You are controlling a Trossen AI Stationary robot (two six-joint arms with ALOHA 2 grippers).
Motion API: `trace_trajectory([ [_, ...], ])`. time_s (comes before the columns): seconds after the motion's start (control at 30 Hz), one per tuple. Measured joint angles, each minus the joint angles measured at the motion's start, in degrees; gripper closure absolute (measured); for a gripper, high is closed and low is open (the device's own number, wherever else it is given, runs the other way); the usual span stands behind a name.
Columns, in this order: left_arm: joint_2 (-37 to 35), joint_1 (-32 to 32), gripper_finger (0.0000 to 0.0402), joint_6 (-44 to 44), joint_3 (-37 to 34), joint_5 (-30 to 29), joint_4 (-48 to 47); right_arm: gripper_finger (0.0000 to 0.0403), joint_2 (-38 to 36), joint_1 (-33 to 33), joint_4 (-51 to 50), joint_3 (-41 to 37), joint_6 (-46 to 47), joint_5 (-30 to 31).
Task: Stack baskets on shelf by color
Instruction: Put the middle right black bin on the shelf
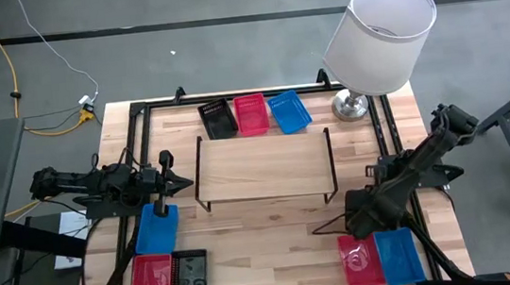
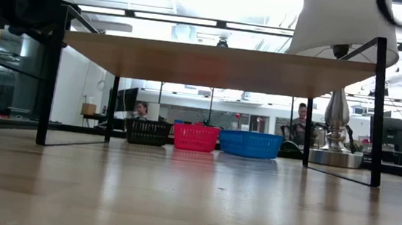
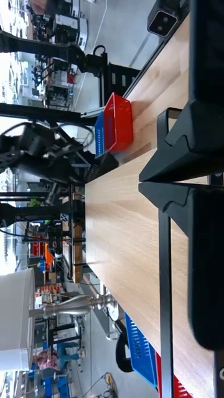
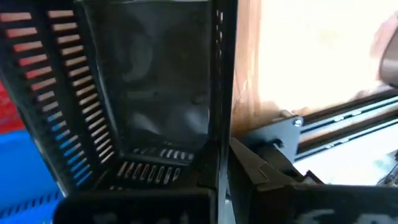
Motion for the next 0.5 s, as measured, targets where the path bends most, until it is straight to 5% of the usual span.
trace_trajectory([
  [0.5,0.01,0.01,0.0398,0.0,0.0,0.0,0.02,0.0403,-0.7,0.13,5.32,19.4,-2.28,-0.77],
])
